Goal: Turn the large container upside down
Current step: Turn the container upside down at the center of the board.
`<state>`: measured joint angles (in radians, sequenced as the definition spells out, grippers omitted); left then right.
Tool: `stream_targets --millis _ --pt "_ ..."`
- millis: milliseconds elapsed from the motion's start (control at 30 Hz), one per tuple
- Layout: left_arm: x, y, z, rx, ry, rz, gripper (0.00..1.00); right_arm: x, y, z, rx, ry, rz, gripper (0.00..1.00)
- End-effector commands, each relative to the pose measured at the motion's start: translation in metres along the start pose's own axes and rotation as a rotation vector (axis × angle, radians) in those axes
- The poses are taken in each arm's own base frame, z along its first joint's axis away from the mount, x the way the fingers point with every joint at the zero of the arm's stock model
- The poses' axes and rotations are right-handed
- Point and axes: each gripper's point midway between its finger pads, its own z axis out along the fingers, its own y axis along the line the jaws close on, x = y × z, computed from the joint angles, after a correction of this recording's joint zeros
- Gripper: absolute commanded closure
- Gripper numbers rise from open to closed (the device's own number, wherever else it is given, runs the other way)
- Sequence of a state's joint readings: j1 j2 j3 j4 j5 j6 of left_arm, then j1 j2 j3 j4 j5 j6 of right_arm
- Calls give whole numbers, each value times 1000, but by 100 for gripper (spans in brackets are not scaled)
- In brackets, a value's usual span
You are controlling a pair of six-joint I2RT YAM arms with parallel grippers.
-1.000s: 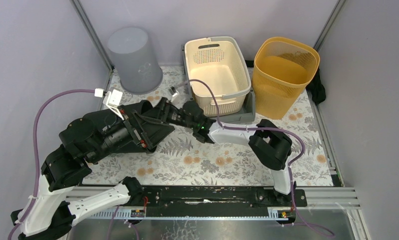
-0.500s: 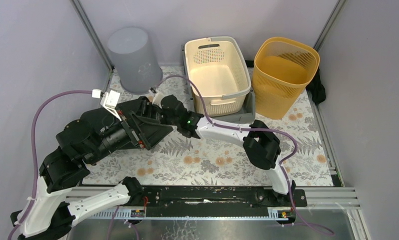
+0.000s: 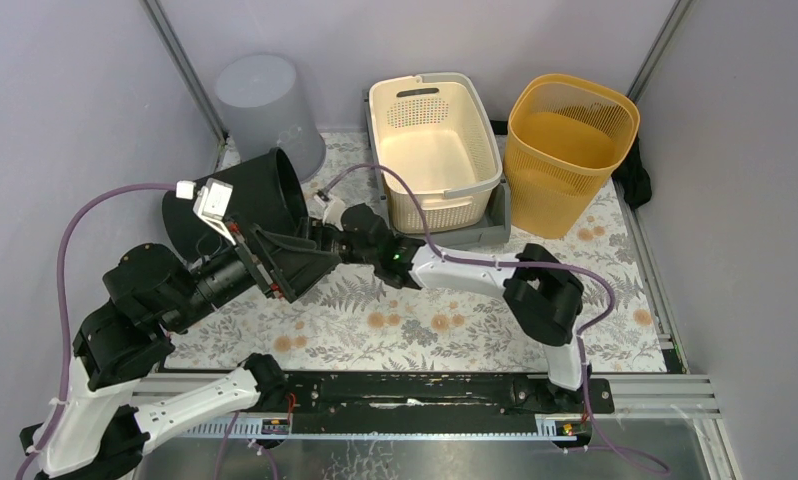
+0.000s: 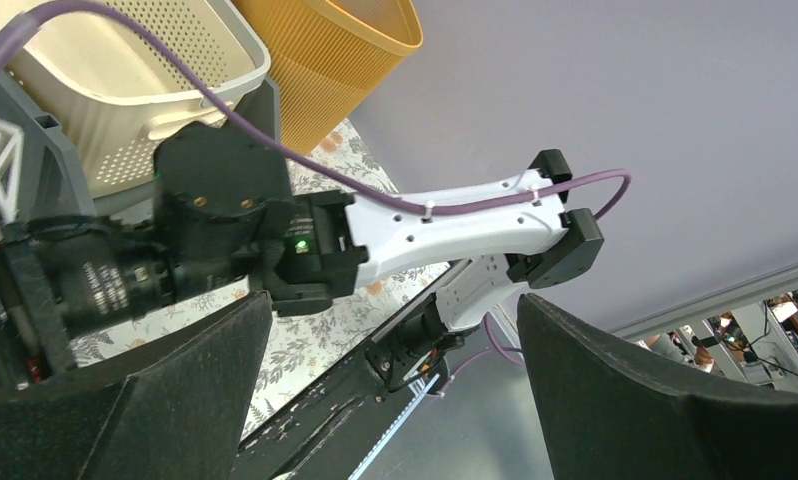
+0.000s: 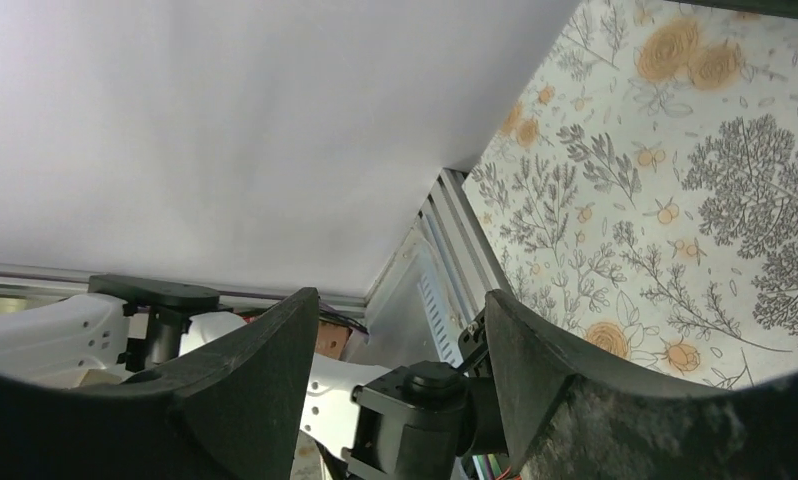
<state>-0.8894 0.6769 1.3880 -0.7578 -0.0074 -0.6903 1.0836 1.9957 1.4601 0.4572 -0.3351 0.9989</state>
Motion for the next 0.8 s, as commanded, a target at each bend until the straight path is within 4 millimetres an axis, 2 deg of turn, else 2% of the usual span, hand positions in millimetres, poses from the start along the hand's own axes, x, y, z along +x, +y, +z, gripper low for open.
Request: stream_targets --millis 0,167,300,400,467,600,767 --pt "-9 -6 -3 24 -34 0 0 -50 42 -28 -58 -154 -123 31" --pt "-8 -6 -1 26 -31 0 0 -97 14 -33 1 -263 -190 32" --pt "-7 -5 -1 23 -33 -3 0 -146 -6 -27 11 -339 -223 32" --pt "-5 -2 -2 16 -32 -10 0 -169 -15 -13 3 -354 -255 32" --pt "-3 -1 -2 15 -29 -17 0 -172 -27 4 6 -325 -275 32" --pt "0 0 -4 16 -28 -28 0 -174 -38 29 2 -276 -290 31" --pt "10 5 -8 17 -13 -46 0 -164 -44 42 -42 -236 -282 30"
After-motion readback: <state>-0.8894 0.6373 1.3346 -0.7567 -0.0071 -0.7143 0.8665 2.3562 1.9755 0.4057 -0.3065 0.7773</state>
